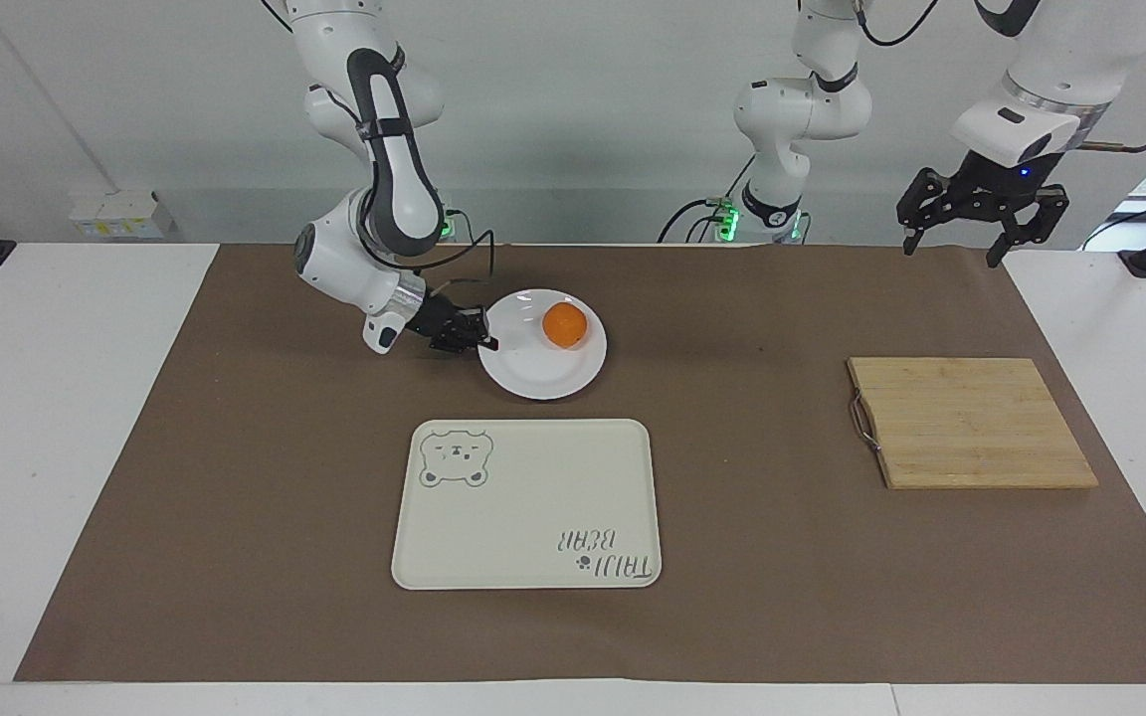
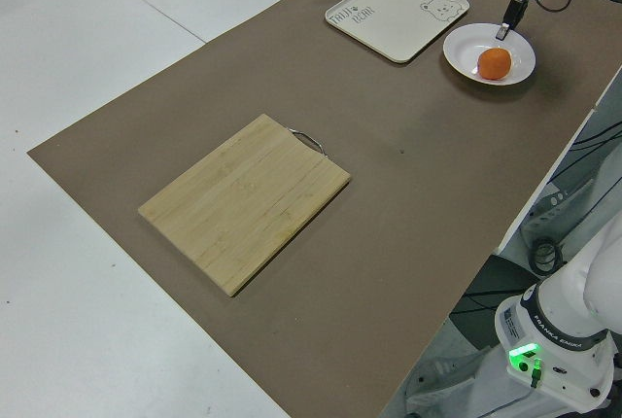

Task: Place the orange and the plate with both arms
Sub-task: 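Slide the plate with the right gripper toward the bear tray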

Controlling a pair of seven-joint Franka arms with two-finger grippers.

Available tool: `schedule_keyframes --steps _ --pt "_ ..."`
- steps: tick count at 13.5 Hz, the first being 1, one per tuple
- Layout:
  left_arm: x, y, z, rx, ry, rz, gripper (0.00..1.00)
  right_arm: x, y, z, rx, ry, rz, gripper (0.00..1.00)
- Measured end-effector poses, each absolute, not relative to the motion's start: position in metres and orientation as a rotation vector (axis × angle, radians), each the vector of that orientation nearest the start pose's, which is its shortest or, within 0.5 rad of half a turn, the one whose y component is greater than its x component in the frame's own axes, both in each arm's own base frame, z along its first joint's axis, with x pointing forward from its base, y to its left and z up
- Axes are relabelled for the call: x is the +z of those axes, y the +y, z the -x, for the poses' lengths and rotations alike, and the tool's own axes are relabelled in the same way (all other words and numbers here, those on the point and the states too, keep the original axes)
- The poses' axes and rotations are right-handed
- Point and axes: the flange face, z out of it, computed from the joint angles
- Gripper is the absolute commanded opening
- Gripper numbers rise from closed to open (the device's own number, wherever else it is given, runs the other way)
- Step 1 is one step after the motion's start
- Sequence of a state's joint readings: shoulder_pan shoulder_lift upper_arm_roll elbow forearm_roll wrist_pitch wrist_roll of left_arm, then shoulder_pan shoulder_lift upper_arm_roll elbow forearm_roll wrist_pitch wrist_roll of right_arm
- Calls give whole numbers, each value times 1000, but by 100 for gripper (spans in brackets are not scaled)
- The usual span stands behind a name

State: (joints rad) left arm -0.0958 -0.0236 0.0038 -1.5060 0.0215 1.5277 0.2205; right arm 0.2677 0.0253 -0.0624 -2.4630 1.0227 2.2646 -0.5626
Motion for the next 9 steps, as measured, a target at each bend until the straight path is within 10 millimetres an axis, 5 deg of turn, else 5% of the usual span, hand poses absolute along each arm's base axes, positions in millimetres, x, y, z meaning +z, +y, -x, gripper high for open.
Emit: schedule_keyframes --steps 4,9 --pt "664 -47 -541 -68 483 3079 100 285 119 -459 74 -24 2410 0" --pt "664 -47 -541 -68 483 3079 100 320 121 -490 14 -80 2362 0"
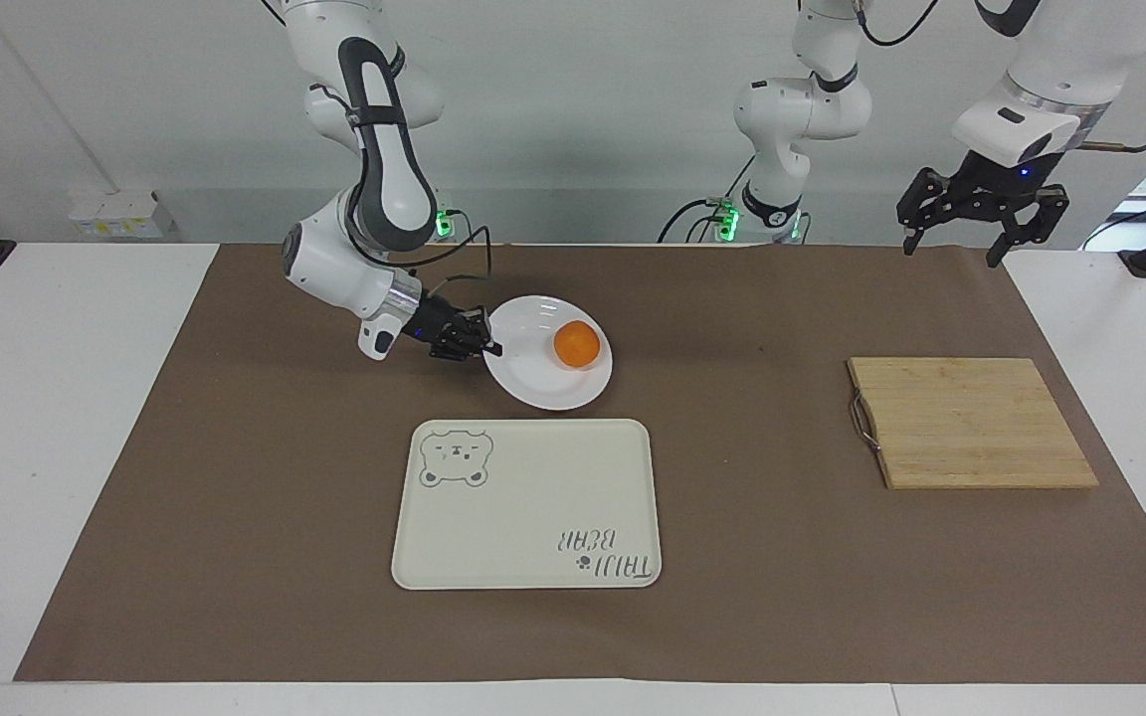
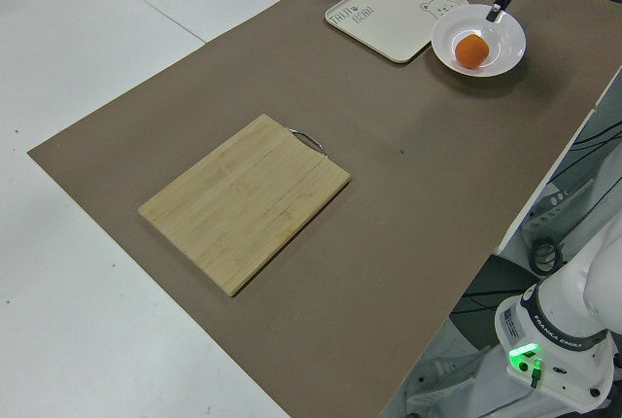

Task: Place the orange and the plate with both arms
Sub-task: 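Slide the plate with the right gripper toward the bear tray, then push the plate with the right gripper onto the bear tray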

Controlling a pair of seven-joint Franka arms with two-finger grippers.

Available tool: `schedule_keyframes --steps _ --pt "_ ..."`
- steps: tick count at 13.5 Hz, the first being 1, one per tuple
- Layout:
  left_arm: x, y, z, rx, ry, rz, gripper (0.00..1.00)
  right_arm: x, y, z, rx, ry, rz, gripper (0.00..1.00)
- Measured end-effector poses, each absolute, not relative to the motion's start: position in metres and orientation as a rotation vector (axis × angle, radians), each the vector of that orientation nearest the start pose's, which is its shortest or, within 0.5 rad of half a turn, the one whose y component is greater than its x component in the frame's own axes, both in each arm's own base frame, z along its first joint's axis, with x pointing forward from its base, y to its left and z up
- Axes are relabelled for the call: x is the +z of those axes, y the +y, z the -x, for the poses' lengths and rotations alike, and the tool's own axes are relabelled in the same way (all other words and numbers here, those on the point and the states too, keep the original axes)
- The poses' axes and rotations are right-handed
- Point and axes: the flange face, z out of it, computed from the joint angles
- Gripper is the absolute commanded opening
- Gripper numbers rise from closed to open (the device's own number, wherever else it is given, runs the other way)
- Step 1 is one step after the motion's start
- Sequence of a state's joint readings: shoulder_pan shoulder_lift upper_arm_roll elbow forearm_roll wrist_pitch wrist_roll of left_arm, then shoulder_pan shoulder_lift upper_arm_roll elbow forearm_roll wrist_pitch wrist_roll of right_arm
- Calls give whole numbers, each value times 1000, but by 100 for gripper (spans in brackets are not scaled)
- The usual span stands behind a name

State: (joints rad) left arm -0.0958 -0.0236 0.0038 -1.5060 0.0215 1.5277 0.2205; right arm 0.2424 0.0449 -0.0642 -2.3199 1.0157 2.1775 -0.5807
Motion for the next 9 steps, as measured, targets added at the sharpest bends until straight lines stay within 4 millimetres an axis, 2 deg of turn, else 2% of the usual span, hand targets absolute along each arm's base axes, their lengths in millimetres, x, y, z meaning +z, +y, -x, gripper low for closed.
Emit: schedule_keyframes --steps 3,6,9 --pt "664 -47 -541 -68 483 3079 100 348 112 -510 -8 -105 2313 0" --pt "664 -47 -541 -68 483 3079 100 374 84 -531 -36 -119 2299 0" --pt "664 -47 -541 -68 483 3079 100 386 72 -560 -71 -84 2298 0"
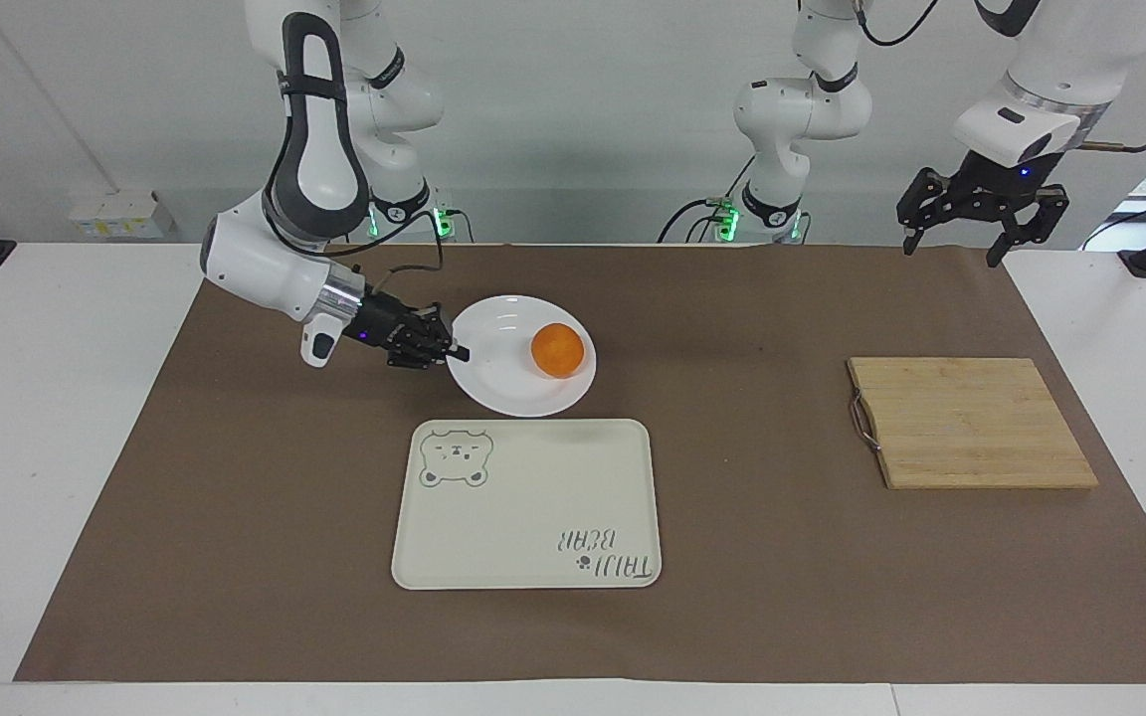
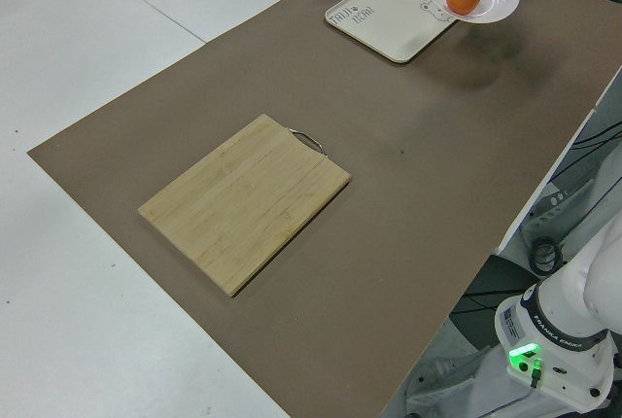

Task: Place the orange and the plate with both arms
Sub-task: 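Push the plate with the right gripper onto the bear tray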

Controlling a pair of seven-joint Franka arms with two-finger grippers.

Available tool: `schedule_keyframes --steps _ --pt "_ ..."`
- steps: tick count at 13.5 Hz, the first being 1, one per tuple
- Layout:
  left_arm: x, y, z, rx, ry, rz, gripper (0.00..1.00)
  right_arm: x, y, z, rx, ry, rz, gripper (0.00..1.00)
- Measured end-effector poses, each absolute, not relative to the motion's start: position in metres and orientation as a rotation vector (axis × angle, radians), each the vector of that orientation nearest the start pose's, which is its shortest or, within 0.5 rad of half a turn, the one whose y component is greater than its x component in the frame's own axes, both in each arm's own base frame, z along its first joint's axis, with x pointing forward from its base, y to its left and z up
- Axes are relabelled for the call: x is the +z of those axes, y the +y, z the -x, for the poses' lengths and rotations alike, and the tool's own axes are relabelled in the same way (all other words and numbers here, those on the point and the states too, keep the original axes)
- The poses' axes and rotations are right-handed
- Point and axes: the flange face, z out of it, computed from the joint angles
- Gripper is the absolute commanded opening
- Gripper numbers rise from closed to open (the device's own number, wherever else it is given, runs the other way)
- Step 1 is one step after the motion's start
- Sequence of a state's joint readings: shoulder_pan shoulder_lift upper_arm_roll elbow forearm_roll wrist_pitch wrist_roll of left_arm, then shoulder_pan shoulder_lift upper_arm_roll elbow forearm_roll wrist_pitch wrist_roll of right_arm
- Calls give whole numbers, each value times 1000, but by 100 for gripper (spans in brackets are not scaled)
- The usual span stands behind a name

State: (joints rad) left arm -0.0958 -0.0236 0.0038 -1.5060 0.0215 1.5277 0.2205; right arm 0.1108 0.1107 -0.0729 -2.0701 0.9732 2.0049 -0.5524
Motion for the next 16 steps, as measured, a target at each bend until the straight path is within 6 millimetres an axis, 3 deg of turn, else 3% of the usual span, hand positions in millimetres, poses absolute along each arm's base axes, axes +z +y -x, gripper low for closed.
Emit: schedule_keyframes --steps 5,8,11,13,16 --pt "664 -47 -541 -68 483 3079 100 399 72 -620 -107 43 2329 0" --pt "664 -47 -541 -68 483 3079 100 366 74 -658 -153 93 2359 0" --pt "664 -47 -541 -68 483 3079 100 332 96 -690 -183 117 2350 0" --pt "664 -47 -541 -68 483 3079 100 316 117 -697 -194 119 2355 0" --pt "664 -47 -541 -68 483 3079 100 308 139 -694 -178 95 2353 0"
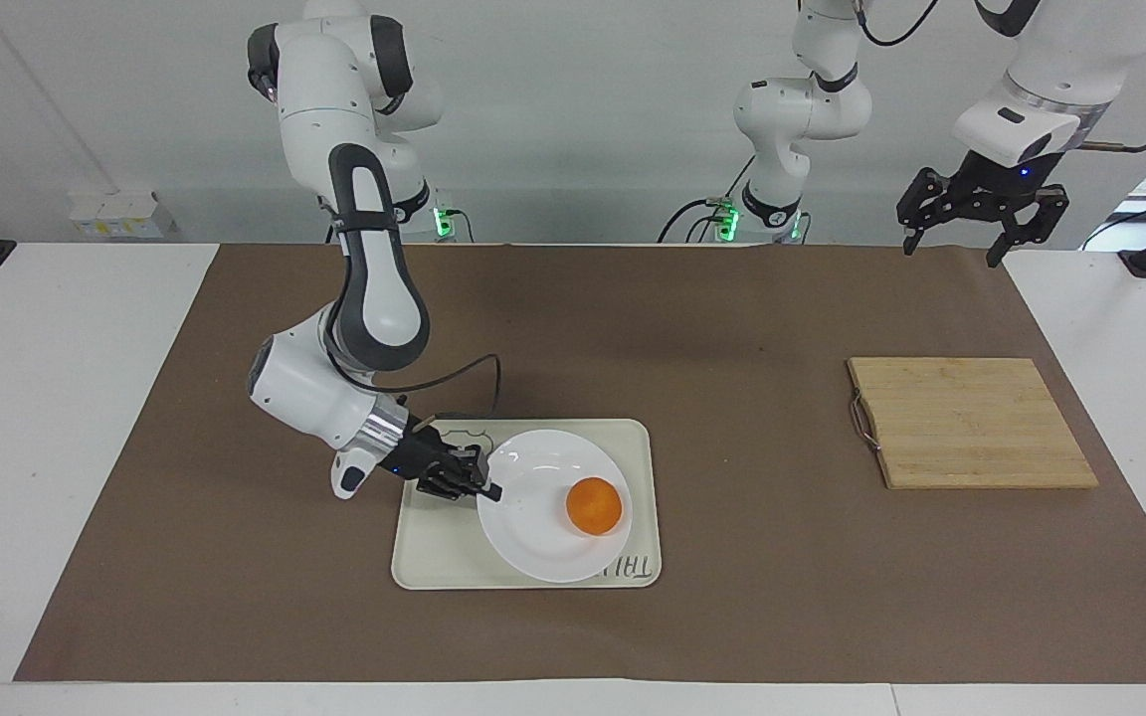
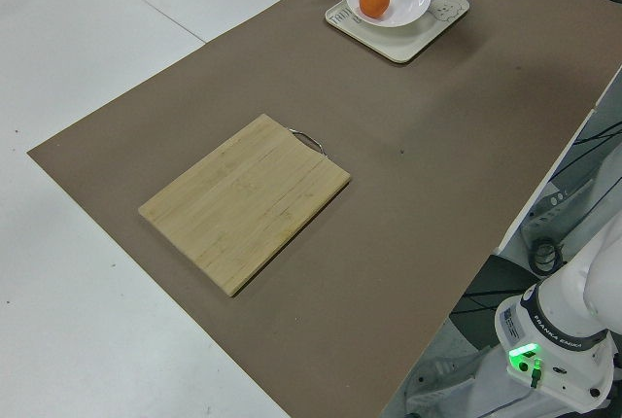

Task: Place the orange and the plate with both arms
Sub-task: 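Push the plate with the right gripper onto the bear tray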

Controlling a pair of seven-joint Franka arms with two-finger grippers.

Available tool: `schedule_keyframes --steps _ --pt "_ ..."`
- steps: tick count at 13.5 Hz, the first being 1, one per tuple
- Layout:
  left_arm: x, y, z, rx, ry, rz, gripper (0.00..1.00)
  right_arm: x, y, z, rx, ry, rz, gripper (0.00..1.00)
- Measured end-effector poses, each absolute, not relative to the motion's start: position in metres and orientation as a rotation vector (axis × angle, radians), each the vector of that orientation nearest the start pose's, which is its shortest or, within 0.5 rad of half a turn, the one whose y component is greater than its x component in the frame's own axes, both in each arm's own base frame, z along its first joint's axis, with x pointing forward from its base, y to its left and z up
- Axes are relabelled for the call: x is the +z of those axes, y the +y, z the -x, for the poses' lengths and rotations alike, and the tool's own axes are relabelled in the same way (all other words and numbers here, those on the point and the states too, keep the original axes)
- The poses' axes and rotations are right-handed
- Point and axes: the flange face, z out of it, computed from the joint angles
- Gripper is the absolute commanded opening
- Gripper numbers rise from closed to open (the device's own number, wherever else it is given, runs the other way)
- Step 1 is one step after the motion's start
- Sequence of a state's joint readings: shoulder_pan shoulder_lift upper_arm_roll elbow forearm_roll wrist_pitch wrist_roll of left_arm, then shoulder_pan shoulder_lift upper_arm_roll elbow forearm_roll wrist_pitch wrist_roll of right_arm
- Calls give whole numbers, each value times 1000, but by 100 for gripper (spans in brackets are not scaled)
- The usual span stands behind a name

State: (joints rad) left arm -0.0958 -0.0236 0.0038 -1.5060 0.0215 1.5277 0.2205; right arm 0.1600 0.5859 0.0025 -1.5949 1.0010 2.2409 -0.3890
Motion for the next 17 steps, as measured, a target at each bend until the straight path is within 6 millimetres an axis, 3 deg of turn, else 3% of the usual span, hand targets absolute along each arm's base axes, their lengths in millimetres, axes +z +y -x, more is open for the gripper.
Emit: schedule_keyframes --steps 4,6,10,11,12,17 --pt "664 -47 -541 -68 483 3079 100 287 147 -681 -133 52 2368 0" --pt "664 -47 -541 -68 483 3079 100 277 140 -677 -126 43 2376 0" --pt "664 -47 -541 -68 483 3079 100 278 119 -680 -141 15 2419 0" --pt "664 -47 -541 -68 483 3079 100 279 117 -681 -145 15 2422 66" --pt "664 -47 -541 -68 483 3079 100 280 116 -681 -146 15 2424 100" --pt "664 -47 -541 -68 483 3079 100 278 110 -684 -188 20 2460 100"
